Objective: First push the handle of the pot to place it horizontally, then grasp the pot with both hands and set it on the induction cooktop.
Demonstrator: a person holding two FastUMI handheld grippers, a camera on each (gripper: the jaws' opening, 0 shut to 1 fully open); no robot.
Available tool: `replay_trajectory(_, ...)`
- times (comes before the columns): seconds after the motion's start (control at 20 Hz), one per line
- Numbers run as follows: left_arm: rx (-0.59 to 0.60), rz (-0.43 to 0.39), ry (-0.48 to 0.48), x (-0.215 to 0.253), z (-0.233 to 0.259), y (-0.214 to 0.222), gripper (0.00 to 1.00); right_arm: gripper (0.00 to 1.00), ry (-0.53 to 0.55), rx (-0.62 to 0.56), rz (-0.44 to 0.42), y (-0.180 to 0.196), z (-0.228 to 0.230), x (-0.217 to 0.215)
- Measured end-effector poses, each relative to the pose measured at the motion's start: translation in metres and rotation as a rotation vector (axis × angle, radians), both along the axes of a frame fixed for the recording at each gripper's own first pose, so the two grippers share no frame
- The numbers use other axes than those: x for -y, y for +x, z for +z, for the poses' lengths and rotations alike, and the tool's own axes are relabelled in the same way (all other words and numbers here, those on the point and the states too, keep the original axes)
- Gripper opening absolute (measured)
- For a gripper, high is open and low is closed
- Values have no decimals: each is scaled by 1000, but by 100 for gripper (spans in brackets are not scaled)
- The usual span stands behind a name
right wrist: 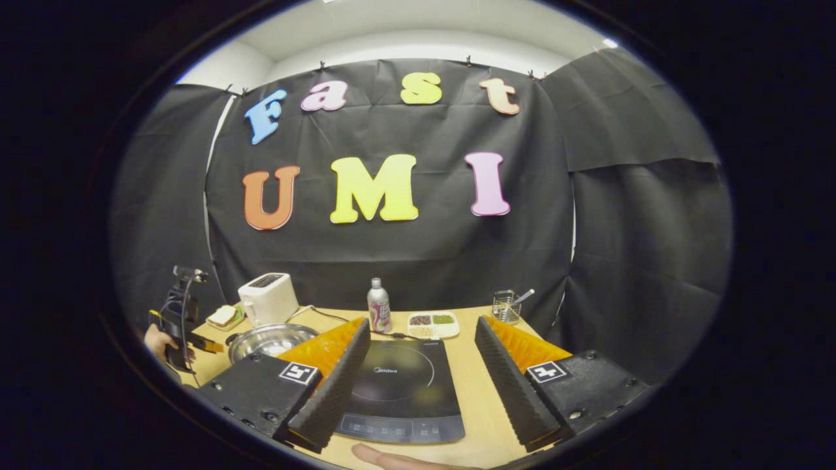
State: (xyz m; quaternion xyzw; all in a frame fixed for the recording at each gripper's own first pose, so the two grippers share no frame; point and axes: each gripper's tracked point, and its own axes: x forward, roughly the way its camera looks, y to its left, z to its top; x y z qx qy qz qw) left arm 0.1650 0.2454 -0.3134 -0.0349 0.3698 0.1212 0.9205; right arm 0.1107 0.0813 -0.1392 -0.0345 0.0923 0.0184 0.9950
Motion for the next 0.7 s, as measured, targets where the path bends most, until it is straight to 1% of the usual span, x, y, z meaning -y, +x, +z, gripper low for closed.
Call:
replay_trajectory(0.1, 44, -9, 1, 4, 17, -9, 89, 97, -7, -10, 7, 0, -7, -11)
replay_trajectory(0.15, 60, -13, 4, 6, 23, -15, 95, 97, -9, -18, 13, 1, -11, -17)
replay_trajectory(0.25, 98, -30, 20, 10, 39, -25, 96, 97, -16, -34, 22, 3, -18, -27)
replay_trajectory(0.4, 180, -29, 57, 10, 69, -33, 96, 97, -33, -52, 28, 11, -28, -40)
replay_trajectory(0.45, 207, -33, 52, 14, 77, -34, 96, 97, -34, -61, 31, 14, -34, -46)
replay_trajectory(0.5, 231, -35, 49, 17, 84, -35, 96, 100, -33, -69, 39, 18, -38, -52)
replay_trajectory(0.55, 262, -34, 41, 19, 92, -34, 96, 97, -34, -79, 45, 22, -44, -58)
replay_trajectory(0.7, 292, -40, 48, 20, 94, -29, 96, 97, -43, -105, 60, 36, -58, -73)
